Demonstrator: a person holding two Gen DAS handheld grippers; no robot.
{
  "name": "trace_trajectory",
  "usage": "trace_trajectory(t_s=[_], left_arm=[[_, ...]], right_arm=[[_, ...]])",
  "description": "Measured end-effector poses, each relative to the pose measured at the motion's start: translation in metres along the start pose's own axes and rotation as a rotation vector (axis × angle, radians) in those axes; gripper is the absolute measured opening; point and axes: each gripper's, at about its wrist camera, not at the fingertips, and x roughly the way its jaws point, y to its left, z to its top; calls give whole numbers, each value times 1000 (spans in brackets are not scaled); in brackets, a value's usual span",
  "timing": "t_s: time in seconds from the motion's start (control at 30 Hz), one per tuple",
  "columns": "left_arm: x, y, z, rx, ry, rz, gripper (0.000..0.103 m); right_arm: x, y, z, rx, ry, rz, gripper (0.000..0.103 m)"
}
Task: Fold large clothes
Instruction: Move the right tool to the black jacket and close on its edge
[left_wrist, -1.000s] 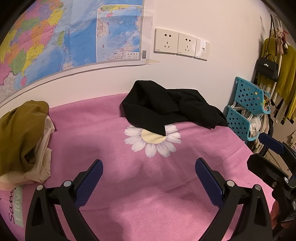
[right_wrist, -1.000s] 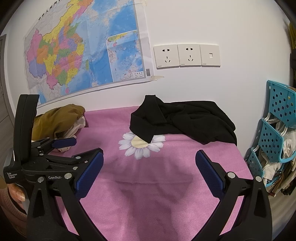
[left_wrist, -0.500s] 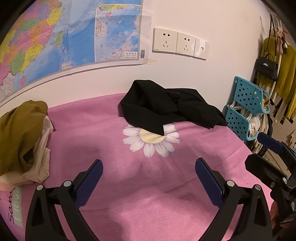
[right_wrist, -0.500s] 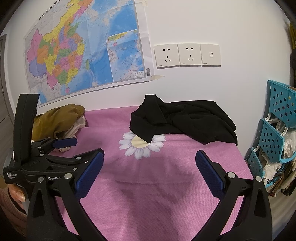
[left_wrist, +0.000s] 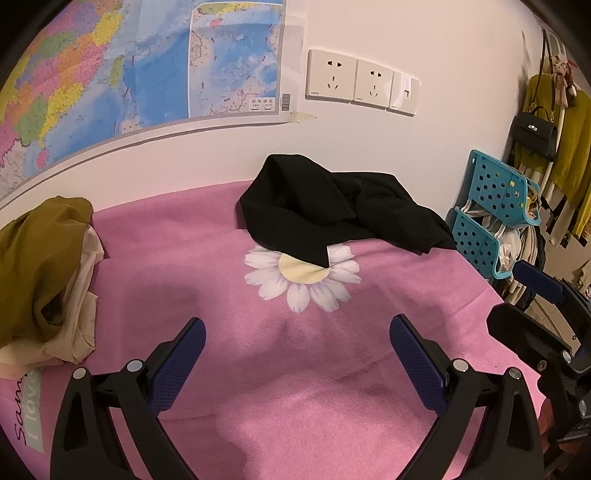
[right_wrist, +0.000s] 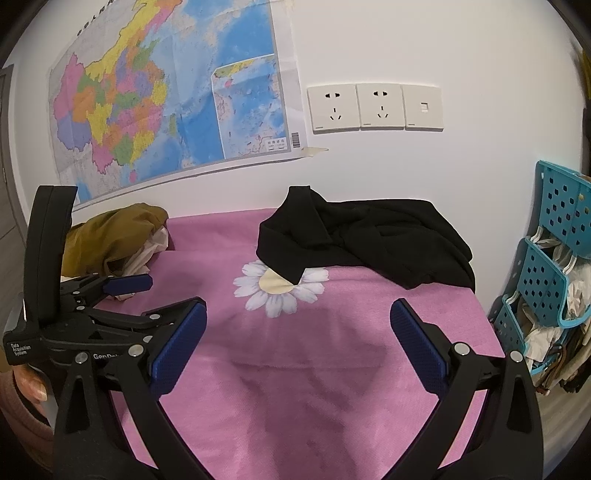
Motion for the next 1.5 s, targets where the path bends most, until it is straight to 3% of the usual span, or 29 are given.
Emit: trace_trajectory(t_s=[0.33, 0.7, 0.83, 0.9, 0.93, 0.97, 1.03, 1.17, 1.23, 1.3, 1.33, 1.37, 1.43, 1.5], left_arm=[[21, 6, 8, -3, 31, 22, 96], [69, 35, 32, -31, 60, 92, 96], [80, 40, 36, -30, 71, 111, 96], [87, 42, 36, -32, 84, 116, 96], [90, 43, 36, -32, 90, 118, 96], [93, 44, 36, -30, 94, 122, 96], [99, 46, 35, -28, 105, 128, 96], [103, 52, 35, -28, 103, 135, 96], [103, 55, 35, -30, 101, 133, 96], [106, 58, 36, -31, 106, 138, 96], [107, 59, 36, -30, 108, 140, 96], [109, 60, 36, -28, 112, 143, 96], [112, 62, 37, -32, 117, 150, 96], [112, 64, 37, -39, 119, 152, 96]], right_arm=[[28, -8, 14, -85, 38, -15, 98], [153, -61, 58, -211, 192, -152, 97], [202, -80, 61, -250, 292, -175, 96], [216, -90, 57, -250, 337, -166, 81], [218, -95, 56, -241, 356, -132, 50], [216, -99, 57, -222, 354, -87, 29], [196, -102, 60, -230, 311, -67, 16], [131, -110, 64, -257, 217, -63, 13], [110, -122, 60, -212, 233, -36, 16], [105, -126, 54, -230, 292, -51, 39], [104, -126, 52, -257, 291, -91, 67], [104, -125, 53, -292, 278, -105, 86], [113, -115, 59, -348, 226, -114, 89], [126, -104, 69, -348, 217, -69, 96]])
